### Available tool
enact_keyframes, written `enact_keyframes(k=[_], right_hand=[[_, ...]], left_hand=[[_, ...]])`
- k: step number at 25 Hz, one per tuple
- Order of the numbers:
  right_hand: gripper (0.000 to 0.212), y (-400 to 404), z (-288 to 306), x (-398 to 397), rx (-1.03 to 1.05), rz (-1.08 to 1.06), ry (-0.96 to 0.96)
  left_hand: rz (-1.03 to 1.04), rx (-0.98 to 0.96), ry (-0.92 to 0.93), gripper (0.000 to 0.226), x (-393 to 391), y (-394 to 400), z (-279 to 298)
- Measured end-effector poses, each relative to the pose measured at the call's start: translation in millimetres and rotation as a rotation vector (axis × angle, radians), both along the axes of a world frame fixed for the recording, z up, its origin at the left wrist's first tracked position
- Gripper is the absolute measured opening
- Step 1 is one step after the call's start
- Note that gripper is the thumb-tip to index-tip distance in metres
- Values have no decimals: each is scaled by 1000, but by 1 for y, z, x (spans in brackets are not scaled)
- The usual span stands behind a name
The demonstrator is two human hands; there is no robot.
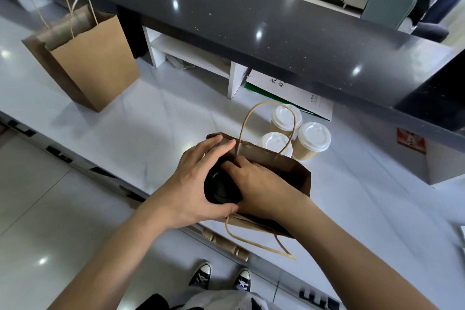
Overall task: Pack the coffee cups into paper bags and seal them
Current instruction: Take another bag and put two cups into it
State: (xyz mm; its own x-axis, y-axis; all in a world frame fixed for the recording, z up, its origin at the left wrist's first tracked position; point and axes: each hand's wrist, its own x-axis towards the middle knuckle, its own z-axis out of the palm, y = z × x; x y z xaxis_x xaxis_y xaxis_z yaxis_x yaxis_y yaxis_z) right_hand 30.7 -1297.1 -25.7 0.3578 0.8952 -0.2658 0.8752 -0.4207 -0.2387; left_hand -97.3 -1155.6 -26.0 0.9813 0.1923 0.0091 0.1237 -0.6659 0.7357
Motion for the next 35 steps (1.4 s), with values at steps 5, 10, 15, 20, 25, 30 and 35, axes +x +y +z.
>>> enact_keyframes(k=[5,10,15,20,25,30,35], right_hand=[[75,2,-8,-6,0,16,-36],[71,5,-11,-5,-32,6,-10],[77,10,-14,-7,-94,17,-2],[82,9,-13,-4,-82,1,-55],[80,7,-13,1,-33,3,-15],[78,4,-12,-1,-19,22,-65],[81,-14,-1,6,86,-58,104]], left_hand=[[-5,13,19,114,-2,-1,2],[-9,15,25,115,-3,-2,2],[-12,23,24,114,-4,-1,2],[-14,36,12,112,-3,-3,4],[-6,28,14,110,0,-3,4],[-2,12,27,109,2,-2,4],[7,17,33,109,4,0,3]])
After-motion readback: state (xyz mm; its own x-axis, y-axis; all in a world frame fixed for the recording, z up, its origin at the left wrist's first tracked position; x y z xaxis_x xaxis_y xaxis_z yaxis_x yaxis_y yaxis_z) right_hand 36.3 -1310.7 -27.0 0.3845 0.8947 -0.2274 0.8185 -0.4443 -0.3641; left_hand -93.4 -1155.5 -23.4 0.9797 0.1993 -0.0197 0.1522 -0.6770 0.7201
